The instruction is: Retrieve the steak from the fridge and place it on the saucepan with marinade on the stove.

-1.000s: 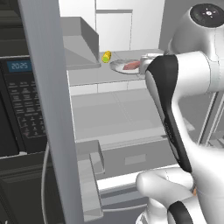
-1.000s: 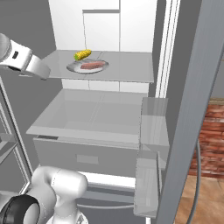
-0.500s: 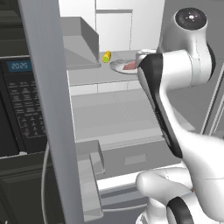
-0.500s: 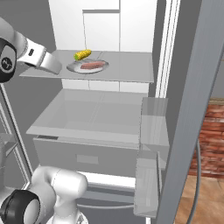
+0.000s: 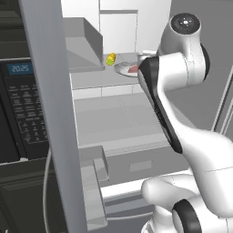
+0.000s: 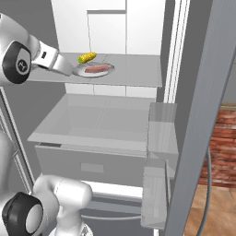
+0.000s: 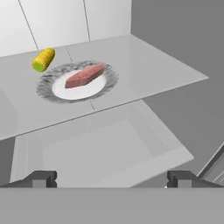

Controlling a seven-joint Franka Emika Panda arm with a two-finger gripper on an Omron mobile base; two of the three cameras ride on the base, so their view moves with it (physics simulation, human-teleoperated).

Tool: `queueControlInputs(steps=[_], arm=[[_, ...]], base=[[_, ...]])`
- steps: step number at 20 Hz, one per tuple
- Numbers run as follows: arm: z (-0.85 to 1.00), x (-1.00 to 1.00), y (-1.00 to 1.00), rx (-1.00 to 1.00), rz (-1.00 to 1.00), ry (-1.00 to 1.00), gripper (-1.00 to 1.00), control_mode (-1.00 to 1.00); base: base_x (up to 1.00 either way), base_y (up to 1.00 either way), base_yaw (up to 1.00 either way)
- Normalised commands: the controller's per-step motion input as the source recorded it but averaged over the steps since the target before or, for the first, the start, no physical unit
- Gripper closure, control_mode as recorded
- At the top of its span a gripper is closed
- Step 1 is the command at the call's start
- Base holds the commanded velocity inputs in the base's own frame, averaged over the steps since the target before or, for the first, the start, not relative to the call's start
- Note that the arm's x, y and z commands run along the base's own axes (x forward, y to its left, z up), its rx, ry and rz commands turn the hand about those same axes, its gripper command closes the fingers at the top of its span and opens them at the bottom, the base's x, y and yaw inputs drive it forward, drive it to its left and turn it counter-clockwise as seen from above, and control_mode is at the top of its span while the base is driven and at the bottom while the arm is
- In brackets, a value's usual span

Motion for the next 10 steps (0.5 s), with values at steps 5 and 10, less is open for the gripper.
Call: queueControlInputs(steps=[5,10], arm=[[-0.03,0.39,0.00,0.00,-0.02,0.00,-1.00,-1.00],[-0.07,0.29,0.00,0.00,0.00,0.00,-1.00,-1.00]], base=[[0.00,0.00,0.00],[0.00,0.00,0.00]])
